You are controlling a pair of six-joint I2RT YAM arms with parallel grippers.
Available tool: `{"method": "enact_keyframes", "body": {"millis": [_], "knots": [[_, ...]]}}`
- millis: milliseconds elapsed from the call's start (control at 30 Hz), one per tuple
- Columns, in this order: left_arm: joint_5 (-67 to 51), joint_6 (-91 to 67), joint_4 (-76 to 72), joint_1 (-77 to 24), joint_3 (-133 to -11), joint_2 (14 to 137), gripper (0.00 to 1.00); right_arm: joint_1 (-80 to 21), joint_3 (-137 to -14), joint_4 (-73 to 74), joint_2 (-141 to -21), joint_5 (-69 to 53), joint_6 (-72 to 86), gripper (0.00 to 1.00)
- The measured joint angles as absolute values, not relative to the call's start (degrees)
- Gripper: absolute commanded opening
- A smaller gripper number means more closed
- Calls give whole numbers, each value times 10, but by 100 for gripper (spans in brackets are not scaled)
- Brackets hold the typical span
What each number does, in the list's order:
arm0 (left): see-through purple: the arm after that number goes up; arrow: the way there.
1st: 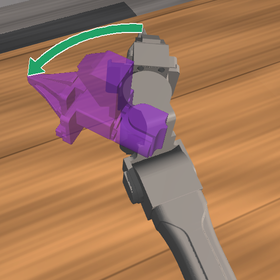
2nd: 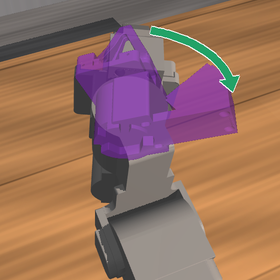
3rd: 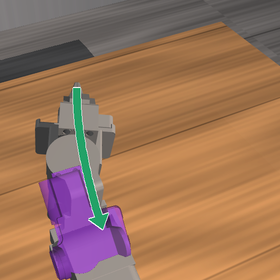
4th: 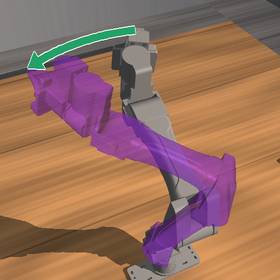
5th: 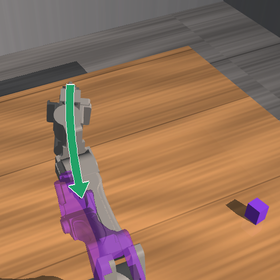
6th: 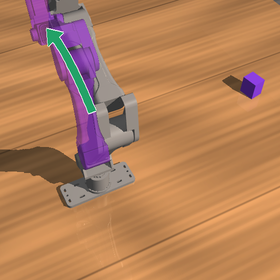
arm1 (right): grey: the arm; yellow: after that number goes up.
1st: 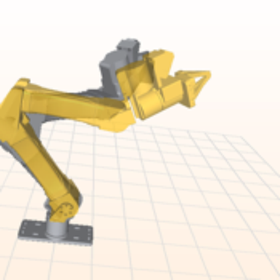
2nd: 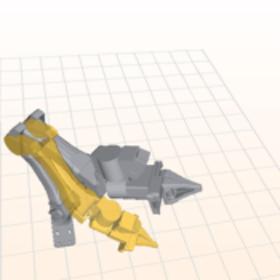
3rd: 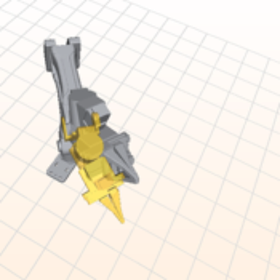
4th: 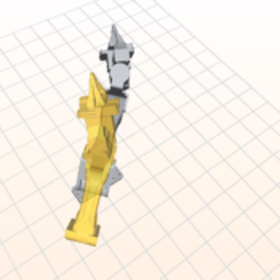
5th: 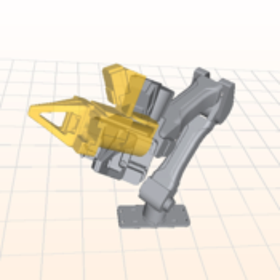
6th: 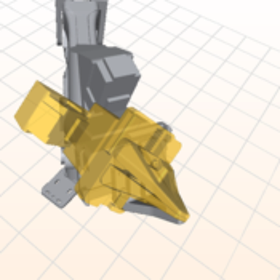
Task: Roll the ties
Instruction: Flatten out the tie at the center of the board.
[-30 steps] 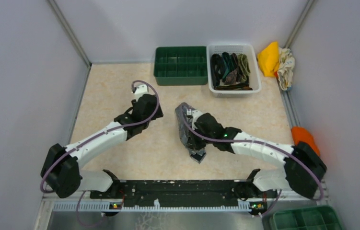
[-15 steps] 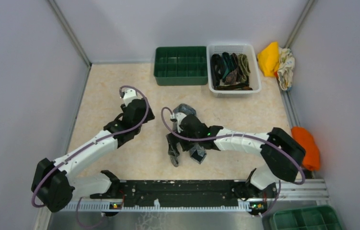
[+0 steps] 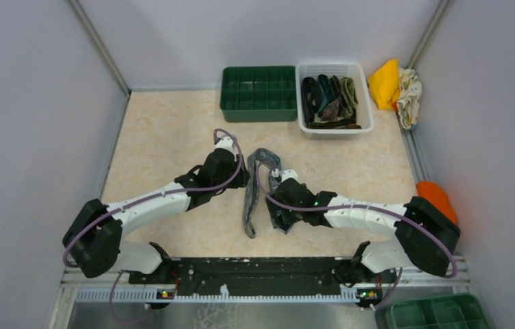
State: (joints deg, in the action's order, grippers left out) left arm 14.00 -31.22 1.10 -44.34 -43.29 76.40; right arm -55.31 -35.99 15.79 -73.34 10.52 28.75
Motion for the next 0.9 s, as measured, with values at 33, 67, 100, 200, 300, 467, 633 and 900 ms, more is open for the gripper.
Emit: {"method": "enact_keyframes", "body": {"millis": [33, 67, 100, 200, 300, 467, 633, 900], "knots": [[137, -313, 10, -445, -433, 771, 50, -553, -356, 159, -743, 107, 292, 91], [134, -316, 10, -447, -433, 781, 51, -553, -350, 158, -755, 107, 298, 89], [132, -317, 9, -447, -433, 788, 51, -553, -346, 156, -763, 110, 298, 87], [121, -326, -4, -453, -429, 817, 50, -553, -346, 138, -769, 114, 307, 77], [109, -334, -24, -468, -420, 852, 50, -553, -346, 127, -776, 126, 313, 63], [103, -337, -37, -488, -422, 908, 47, -553, -352, 128, -793, 154, 315, 30], [120, -341, -42, -491, -439, 934, 43, -553, -378, 130, -828, 174, 319, 0], [151, -359, -54, -491, -443, 949, 18, -554, -449, 195, -885, 216, 352, 0]]}}
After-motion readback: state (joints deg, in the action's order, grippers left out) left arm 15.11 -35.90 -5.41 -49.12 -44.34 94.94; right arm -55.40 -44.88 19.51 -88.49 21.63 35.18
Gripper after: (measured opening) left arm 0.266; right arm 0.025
